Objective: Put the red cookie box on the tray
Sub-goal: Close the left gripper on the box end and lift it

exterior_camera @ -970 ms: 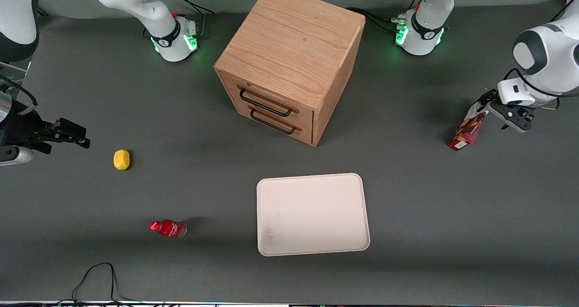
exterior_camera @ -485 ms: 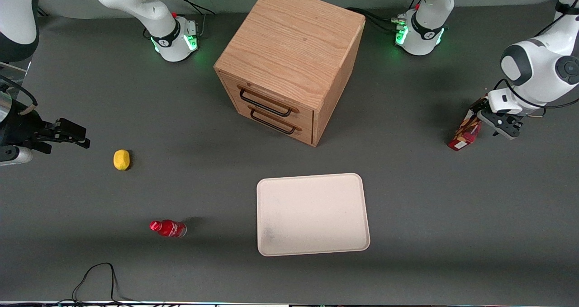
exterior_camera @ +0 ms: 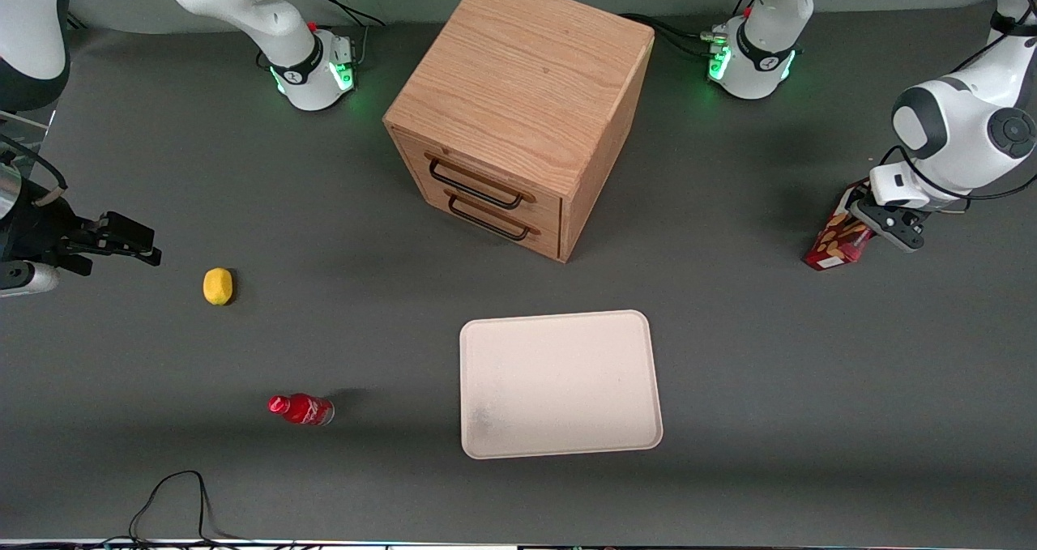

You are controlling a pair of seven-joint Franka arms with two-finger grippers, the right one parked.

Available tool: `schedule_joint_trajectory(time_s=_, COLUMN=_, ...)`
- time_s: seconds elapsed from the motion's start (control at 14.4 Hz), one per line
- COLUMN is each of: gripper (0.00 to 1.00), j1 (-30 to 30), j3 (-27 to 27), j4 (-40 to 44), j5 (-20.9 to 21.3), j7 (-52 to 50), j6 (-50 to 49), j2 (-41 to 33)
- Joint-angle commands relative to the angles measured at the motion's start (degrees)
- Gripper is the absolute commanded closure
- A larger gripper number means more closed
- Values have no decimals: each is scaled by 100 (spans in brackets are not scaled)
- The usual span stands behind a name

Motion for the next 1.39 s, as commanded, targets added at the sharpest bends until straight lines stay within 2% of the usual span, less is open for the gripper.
schedule_joint_trajectory(time_s=0.0, gripper=100, j1=83, j3=-40, j4=-26, j5=-3, j7=106, j6=-55, j2=-116)
schedule_joint_trajectory(time_s=0.28, gripper=100, j1=83, j3=-32, j4=-9, j5=-3, j7=115, j6=-326, j2=-344)
schedule_joint_trajectory(time_s=0.62, gripper=100, j1=83, j3=-14, j4=385, j5=-11, j7=36, j6=-1739, j2=-1161)
schedule_joint_trajectory(time_s=0.83, gripper=100, j1=83, j3=-5, j4=1201, j5=-11, j7=27, j6=-3101, j2=-1434)
schedule_joint_trajectory(time_s=1.04, gripper=100, j1=83, j3=-14, j4=2387, j5=15, j7=-139, j6=-4551, j2=-1488)
schedule_joint_trajectory(time_s=1.32, gripper=100, j1=57, j3=-67, j4=3356, j5=164, j7=-482, j6=-5442, j2=-1470)
